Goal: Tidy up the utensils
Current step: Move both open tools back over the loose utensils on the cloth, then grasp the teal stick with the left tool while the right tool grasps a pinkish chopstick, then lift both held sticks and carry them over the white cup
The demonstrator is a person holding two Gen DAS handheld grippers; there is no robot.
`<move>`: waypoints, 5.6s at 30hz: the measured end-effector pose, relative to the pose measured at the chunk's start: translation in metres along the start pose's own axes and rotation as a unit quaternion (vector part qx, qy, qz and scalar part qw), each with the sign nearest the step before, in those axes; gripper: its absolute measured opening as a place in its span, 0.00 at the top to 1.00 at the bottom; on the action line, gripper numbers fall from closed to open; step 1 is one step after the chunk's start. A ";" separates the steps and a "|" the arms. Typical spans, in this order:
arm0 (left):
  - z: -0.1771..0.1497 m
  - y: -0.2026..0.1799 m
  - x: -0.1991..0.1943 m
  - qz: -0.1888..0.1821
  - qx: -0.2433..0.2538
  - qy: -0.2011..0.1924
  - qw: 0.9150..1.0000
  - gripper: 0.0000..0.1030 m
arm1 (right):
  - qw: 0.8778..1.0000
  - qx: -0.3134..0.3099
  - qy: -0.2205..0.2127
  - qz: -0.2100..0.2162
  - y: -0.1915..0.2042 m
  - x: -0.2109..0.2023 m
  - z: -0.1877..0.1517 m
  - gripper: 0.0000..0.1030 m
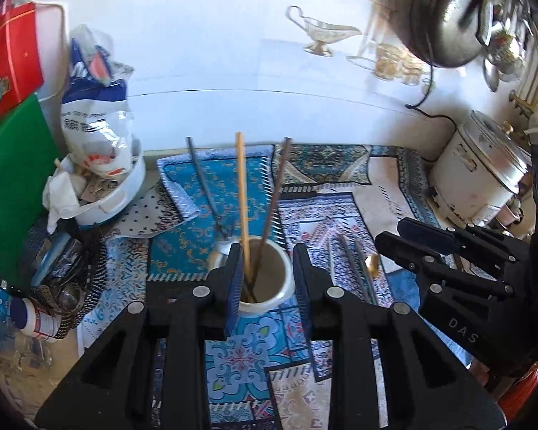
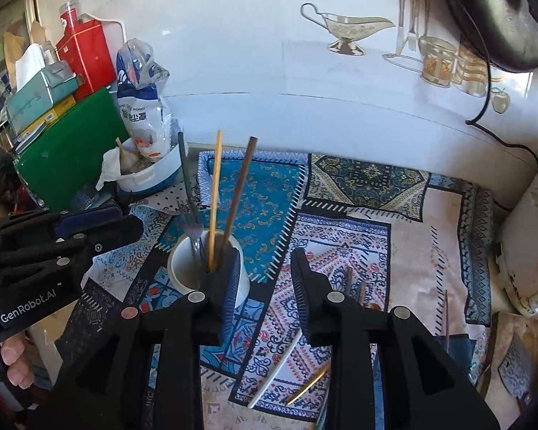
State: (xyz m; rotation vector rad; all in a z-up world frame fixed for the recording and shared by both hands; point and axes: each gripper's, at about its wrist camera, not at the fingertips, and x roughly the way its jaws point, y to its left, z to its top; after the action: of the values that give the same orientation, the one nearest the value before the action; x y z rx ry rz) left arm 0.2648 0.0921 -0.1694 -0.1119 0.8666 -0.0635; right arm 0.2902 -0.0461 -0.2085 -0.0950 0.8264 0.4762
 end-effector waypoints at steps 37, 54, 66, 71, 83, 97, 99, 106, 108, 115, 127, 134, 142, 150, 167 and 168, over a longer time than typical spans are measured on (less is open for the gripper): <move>-0.059 -0.097 0.172 -0.046 0.027 0.201 0.978 0.73 | 0.976 0.110 0.186 -0.003 -0.128 0.087 -0.101 0.74; -0.057 -0.092 0.178 -0.051 0.013 0.202 0.978 0.78 | 0.968 0.107 0.224 0.030 -0.126 0.128 -0.095 0.92; -0.057 -0.097 0.197 -0.081 -0.007 0.230 0.970 0.88 | 0.970 0.115 0.215 0.023 -0.125 0.126 -0.091 0.94; -0.053 -0.100 0.207 -0.099 -0.023 0.239 0.966 0.89 | 0.971 0.136 0.195 0.019 -0.141 0.107 -0.093 0.94; -0.048 -0.116 0.237 -0.087 -0.024 0.252 0.964 0.94 | 0.972 0.155 0.177 0.013 -0.150 0.087 -0.094 0.94; -0.038 -0.143 0.248 -0.081 0.022 0.244 0.966 0.96 | 0.974 0.162 0.156 0.005 -0.153 0.070 -0.094 0.94; -0.038 -0.143 0.243 -0.081 0.023 0.236 0.968 0.96 | 0.975 0.163 0.152 0.003 -0.152 0.066 -0.092 0.94; -0.030 -0.132 0.203 -0.090 0.021 0.192 0.977 0.96 | 0.978 0.161 0.130 -0.007 -0.145 0.050 -0.086 0.94; -0.028 -0.131 0.188 -0.090 0.023 0.175 0.980 0.96 | 0.979 0.160 0.123 -0.008 -0.142 0.045 -0.082 0.94; -0.014 -0.113 0.126 -0.074 0.030 0.099 0.992 0.96 | 0.985 0.149 0.089 -0.009 -0.125 0.030 -0.063 0.94; 0.015 -0.062 0.048 -0.054 -0.004 -0.005 0.999 0.96 | 0.995 0.100 0.021 0.007 -0.077 0.012 -0.012 0.94; 0.032 -0.025 0.019 -0.029 -0.030 -0.056 0.998 0.96 | 0.997 0.075 -0.010 0.027 -0.048 0.014 0.018 0.94; 0.051 0.009 0.008 -0.017 -0.053 -0.098 0.994 0.96 | 0.996 0.058 -0.041 0.054 -0.019 0.024 0.054 0.94; 0.062 0.036 0.023 0.005 -0.083 -0.123 0.989 0.96 | 0.993 0.060 -0.070 0.068 0.002 0.046 0.080 0.94; 0.040 0.061 0.086 0.059 -0.102 -0.135 0.984 0.96 | 0.992 0.079 -0.073 0.060 -0.003 0.066 0.085 0.94; 0.035 0.059 0.085 0.063 -0.095 -0.138 0.984 0.96 | 0.992 0.079 -0.073 0.059 -0.003 0.066 0.085 0.94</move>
State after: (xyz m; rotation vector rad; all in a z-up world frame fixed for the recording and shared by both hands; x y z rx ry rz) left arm 0.3475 0.1445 -0.2185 -0.2378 0.5991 0.1510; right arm 0.3877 -0.0021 -0.1988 0.1344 0.7253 0.5206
